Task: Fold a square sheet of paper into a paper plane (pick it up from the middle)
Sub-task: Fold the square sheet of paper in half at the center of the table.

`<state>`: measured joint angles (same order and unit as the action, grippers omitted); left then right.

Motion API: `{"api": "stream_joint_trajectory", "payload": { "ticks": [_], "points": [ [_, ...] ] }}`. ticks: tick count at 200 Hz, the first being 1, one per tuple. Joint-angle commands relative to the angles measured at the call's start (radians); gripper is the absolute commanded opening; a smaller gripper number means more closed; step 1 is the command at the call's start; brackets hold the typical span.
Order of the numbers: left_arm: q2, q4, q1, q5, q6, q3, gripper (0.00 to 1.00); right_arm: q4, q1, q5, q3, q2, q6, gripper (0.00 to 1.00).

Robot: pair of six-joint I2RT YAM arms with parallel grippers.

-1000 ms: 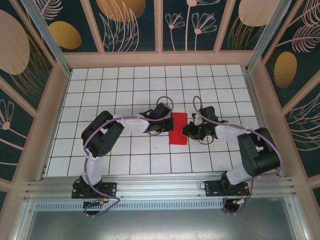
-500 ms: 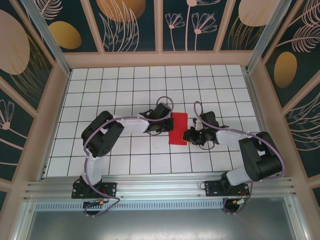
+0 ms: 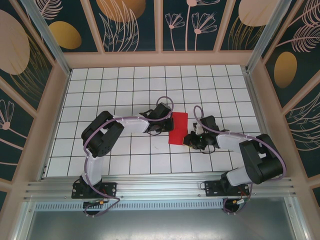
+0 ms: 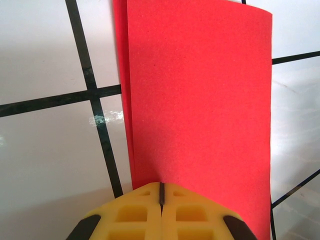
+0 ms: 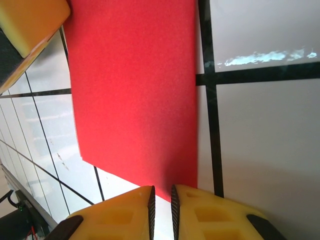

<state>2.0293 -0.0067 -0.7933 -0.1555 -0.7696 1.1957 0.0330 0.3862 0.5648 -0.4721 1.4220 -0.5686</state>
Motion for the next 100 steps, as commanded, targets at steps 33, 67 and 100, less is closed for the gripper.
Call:
{"api": "stream_joint_trajectory", "payload": {
  "ticks": [33, 67, 100],
  "points": [
    [-0.054, -0.136, -0.003, 0.015, 0.021, -0.014, 0.02, 0.136, -0.044, -0.172, -0.112, -0.094, 0.022, 0.23],
    [-0.183, -0.102, -0.003, 0.033, 0.011, -0.029, 0.17, 0.168, -0.067, -0.245, -0.187, -0.051, 0.035, 0.25],
    [-0.275, -0.047, 0.005, 0.059, -0.020, -0.108, 0.31, 0.177, -0.045, -0.282, -0.248, 0.003, 0.061, 0.27]
  ]
}}
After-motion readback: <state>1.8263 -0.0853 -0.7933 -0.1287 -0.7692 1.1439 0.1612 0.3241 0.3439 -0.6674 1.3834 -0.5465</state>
